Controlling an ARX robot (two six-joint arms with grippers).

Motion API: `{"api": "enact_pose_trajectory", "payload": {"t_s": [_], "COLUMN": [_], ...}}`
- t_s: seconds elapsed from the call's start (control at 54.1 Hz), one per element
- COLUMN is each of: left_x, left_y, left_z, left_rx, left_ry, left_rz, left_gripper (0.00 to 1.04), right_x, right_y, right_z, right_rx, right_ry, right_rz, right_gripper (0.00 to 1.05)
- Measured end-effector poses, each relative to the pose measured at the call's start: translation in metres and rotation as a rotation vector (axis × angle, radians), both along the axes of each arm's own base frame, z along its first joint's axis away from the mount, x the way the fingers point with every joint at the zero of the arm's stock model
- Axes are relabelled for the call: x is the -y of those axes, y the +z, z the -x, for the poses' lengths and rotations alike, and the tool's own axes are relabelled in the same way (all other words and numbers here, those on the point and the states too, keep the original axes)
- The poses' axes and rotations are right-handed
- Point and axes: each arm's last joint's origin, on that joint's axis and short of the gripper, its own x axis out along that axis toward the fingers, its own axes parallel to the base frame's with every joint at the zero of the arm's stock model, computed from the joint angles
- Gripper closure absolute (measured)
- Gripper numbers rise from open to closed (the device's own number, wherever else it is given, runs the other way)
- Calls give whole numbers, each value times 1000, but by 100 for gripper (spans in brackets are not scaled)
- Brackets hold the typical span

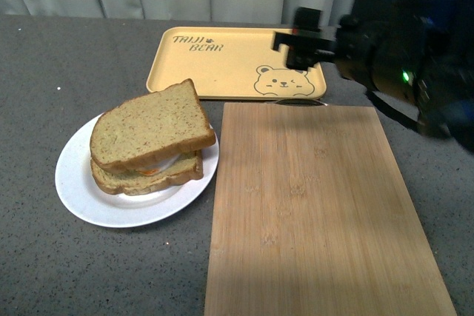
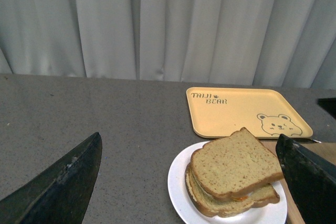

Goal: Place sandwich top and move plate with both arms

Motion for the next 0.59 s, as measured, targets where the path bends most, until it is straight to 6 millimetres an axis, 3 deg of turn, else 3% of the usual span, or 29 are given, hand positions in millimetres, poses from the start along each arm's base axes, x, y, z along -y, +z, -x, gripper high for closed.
{"api": "enact_pose_trajectory", "payload": {"t_s": [0.092,0.185,0.296,0.592], "left_x": [0,0,0,0], "left_y": [0,0,0,0], "left_z": [0,0,0,0], "left_rx": [-1,0,-1,0], "left_ry": [2,4,2,2], "left_rz": [0,0,0,0], "left_gripper": [7,7,7,7], "right_x": [28,57,83,109], "right_y": [7,38,43,55], "right_z": [33,63,100,153], "right_rx": [205,337,322,314], "right_ry": [-201,-245,-245,-237], "right_rz": [117,135,170,179], "right_gripper": [58,78,104,104]}}
